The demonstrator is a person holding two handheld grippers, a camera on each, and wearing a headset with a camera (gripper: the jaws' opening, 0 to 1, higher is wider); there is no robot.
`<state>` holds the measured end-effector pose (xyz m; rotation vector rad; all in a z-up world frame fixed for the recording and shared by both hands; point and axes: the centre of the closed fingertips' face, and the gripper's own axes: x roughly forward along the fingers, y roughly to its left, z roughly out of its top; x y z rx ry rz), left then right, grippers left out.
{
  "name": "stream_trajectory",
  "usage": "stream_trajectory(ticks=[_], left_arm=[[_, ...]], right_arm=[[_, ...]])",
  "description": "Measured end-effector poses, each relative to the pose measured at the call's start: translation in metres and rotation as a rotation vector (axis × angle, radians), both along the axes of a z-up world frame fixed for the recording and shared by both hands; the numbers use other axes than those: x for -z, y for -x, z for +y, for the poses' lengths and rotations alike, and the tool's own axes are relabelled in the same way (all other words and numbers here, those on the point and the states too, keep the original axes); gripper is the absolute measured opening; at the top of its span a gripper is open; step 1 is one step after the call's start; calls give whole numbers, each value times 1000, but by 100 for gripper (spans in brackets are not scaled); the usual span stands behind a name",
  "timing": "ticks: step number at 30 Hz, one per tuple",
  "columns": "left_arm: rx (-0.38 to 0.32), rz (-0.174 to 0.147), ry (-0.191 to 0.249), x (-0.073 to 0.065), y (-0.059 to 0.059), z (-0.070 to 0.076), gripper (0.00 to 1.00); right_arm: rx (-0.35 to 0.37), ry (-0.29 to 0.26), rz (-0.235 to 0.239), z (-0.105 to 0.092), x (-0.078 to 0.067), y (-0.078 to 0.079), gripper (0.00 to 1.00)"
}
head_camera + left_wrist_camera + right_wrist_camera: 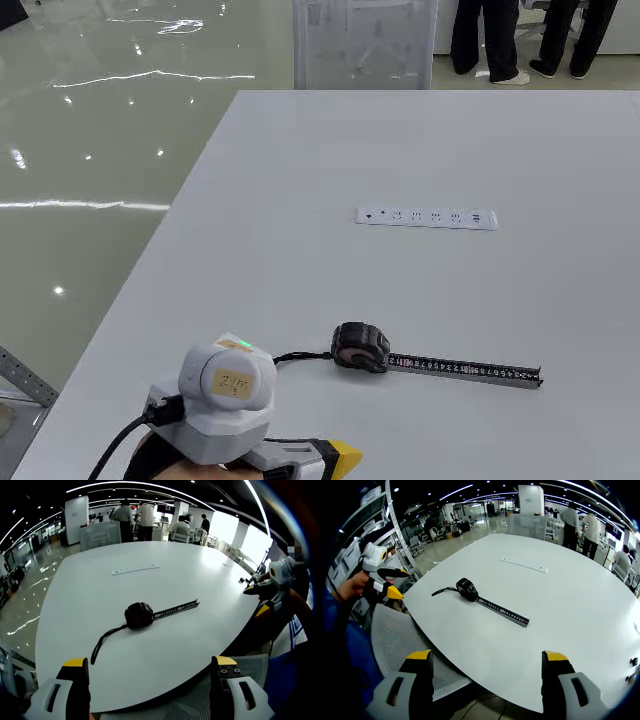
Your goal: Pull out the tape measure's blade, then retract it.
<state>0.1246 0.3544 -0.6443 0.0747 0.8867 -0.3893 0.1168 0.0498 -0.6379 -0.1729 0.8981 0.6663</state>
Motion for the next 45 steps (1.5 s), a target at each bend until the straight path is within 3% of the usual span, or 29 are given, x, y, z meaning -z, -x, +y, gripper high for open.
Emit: stream_trajectory(ticks=[13,24,32,45], left_arm=[[14,-2,-5,7,-23,-16,97],[13,8,-3,17,-33,-28,96],[-4,11,18,25,-41,-32,95],[-8,13,4,34,-59,-33,94]], right_arm=[[-1,6,25,-4,15,-6,85],[-25,10,29,-2,25,-19,84],[-48,13,23,-1,30,-32,83],[-85,27,35,3,43,-45,81]])
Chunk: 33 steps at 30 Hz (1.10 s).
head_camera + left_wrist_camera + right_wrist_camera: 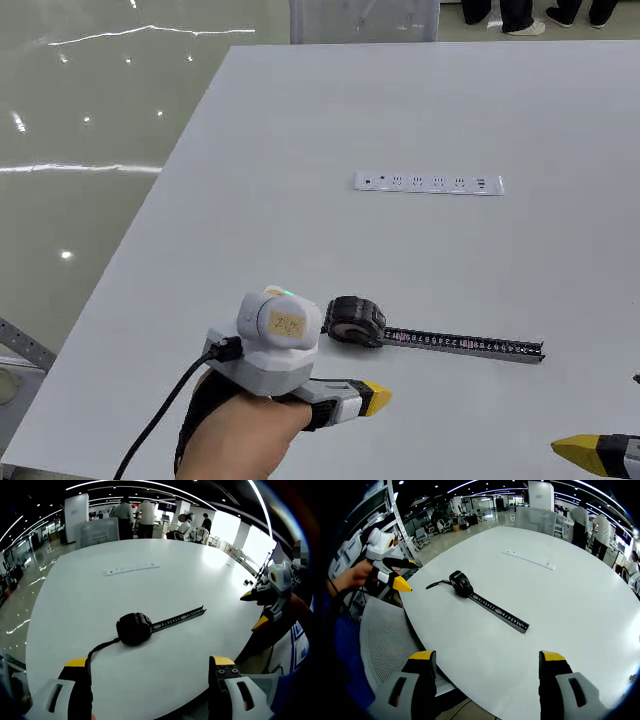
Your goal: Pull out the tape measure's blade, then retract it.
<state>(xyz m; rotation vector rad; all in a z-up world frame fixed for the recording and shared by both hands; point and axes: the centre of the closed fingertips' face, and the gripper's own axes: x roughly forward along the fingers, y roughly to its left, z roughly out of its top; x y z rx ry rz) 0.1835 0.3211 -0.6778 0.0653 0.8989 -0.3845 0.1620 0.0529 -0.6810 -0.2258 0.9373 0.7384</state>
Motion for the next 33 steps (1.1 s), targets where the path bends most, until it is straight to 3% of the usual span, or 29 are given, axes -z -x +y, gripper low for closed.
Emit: stream_trajectory(ticks=[7,14,33], left_arm=[[-25,-7,6,4,-11,0,94],[-32,16,1,15,-18,-2,93],[-87,42,3,41,-39,-1,92]], right_arm=[[-22,11,-7,-1,6,-11,80],[-41,25,-7,-1,12,-22,79],[-124,69,6,2,36,-46,75]])
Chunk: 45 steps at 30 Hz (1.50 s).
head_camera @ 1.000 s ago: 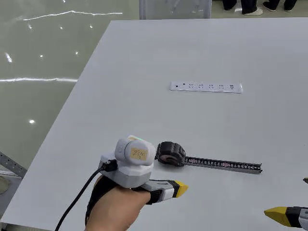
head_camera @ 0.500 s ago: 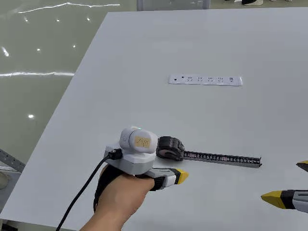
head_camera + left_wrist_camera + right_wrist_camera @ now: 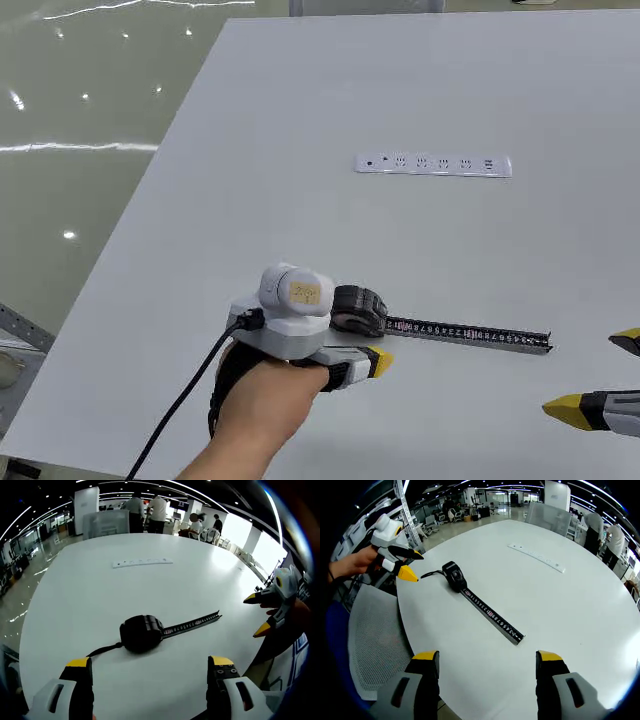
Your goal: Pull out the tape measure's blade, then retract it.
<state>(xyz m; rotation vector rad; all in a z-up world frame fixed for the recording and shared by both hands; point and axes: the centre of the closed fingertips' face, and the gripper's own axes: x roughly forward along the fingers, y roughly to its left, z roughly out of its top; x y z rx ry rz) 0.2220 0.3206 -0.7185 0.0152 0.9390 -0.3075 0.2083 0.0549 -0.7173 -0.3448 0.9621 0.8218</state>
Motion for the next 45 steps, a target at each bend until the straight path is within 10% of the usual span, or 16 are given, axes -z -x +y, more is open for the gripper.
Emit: stream_trajectory(ticks=[45], left_arm=[[-101,-32,-28,43,-51,2,89]], right_arm=[[-218,90,-6,-11,42,-49,64]])
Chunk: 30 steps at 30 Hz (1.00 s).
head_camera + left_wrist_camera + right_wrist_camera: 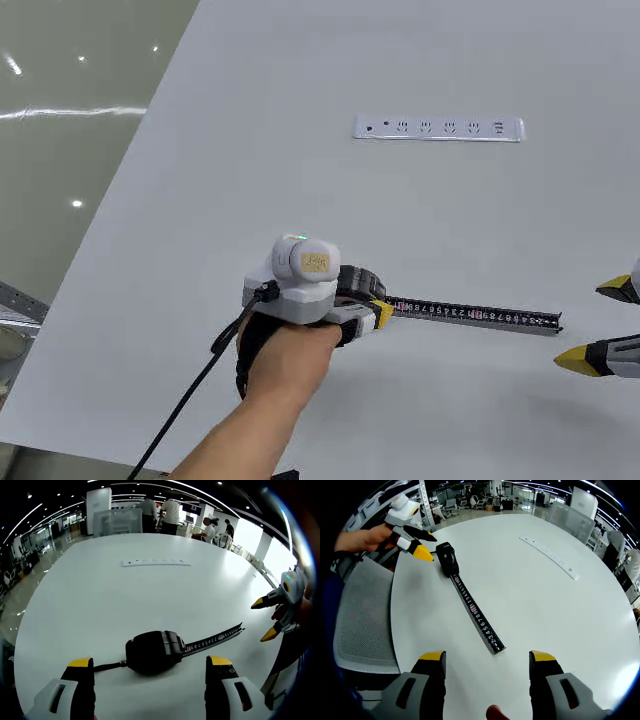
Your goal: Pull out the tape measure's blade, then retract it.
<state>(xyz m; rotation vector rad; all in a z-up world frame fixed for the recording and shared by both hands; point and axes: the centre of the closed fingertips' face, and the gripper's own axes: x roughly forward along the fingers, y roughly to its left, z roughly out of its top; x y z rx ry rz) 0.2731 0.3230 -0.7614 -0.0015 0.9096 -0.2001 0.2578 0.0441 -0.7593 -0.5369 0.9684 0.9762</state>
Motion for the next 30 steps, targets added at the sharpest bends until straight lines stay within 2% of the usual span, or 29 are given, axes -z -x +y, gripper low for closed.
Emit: stream_trajectory(ticks=[6,16,30], left_arm=[[-18,-2,17,5,-7,-3,88],[-28,2,2,14,-14,-5,85],[-57,20,22,26,-19,-8,83]], right_arm=[[-40,4,-2,2,5,-5,61],[-102,16,8,3,17,-13,56],[-242,36,5,6,34,-19,48]])
